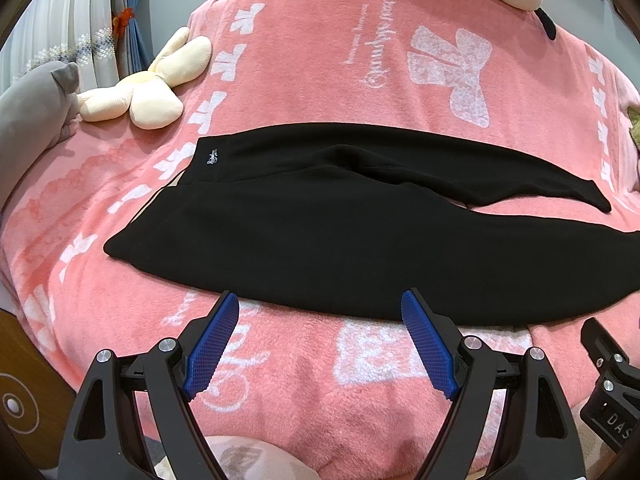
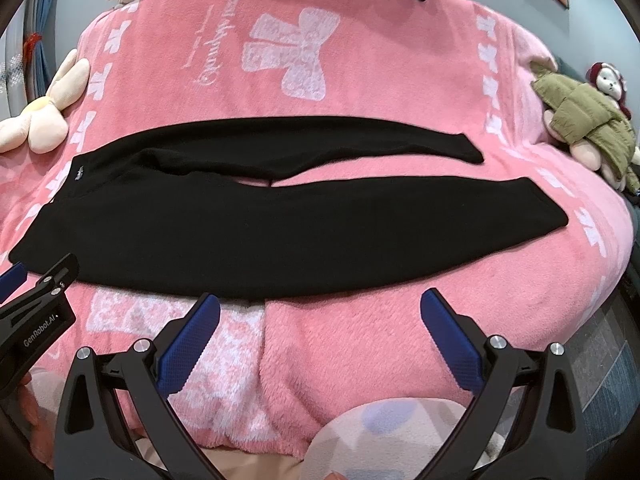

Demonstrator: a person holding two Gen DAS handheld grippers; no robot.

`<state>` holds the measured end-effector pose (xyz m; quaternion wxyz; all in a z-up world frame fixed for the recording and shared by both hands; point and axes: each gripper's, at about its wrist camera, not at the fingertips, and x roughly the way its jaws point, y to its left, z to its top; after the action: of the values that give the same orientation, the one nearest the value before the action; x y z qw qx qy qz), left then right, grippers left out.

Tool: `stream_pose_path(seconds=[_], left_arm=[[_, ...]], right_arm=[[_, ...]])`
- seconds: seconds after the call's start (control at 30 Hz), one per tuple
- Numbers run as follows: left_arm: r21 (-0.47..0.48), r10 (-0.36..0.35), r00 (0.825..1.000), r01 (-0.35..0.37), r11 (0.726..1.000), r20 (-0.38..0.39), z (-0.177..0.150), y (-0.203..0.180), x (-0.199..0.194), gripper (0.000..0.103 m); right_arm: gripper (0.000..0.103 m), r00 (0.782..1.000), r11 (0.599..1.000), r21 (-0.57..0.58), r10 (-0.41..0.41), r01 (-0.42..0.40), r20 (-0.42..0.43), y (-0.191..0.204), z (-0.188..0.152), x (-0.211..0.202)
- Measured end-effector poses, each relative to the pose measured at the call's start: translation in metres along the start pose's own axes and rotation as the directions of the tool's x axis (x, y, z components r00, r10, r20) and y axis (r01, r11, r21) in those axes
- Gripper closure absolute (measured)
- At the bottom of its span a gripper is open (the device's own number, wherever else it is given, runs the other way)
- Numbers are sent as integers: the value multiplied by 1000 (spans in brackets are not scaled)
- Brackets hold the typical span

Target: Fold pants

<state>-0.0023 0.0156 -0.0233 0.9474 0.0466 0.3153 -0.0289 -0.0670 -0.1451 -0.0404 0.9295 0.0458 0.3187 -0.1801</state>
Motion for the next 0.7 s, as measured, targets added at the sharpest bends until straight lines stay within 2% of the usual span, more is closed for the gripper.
stream_pose_path(seconds=[0.07,0.1,0.13,0.2,0.3,0.43,0.5,0.57,0.7], left_arm=[[0,-27,1000,27,1000,-11,0,3,-1,22],[-2,-52,999,52,999,-15,0,4,-3,21],[-7,-83,996,83,997,-21,1,7,-5,20],[-19,-129,991,129,992,-31,5,12,-8,17],[-34,-165,986,165,986,-21,19,24,-8,17],[-57,-178,984,178,982,-7,52,39,5,17],[-74,-180,984,179,981,-11,67,47,18,17],[-100,-177,984,173,980,-29,81,55,36,17],[-140,-150,987,140,980,-60,109,73,82,17]], right_arm=[[5,996,998,5,62,-62,-60,-5,3,5],[5,986,991,34,131,-128,-105,-19,9,8],[5,983,990,42,142,-138,-112,-25,13,10],[5,979,984,66,170,-163,-115,-61,35,17],[5,979,981,100,176,-166,-105,-116,73,40],[8,987,977,184,126,-106,-101,-212,138,107],[18,988,978,193,104,-81,-112,-246,162,142],[23,984,972,228,86,-49,-154,-280,187,190],[24,980,966,257,70,-19,-189,-304,216,254]])
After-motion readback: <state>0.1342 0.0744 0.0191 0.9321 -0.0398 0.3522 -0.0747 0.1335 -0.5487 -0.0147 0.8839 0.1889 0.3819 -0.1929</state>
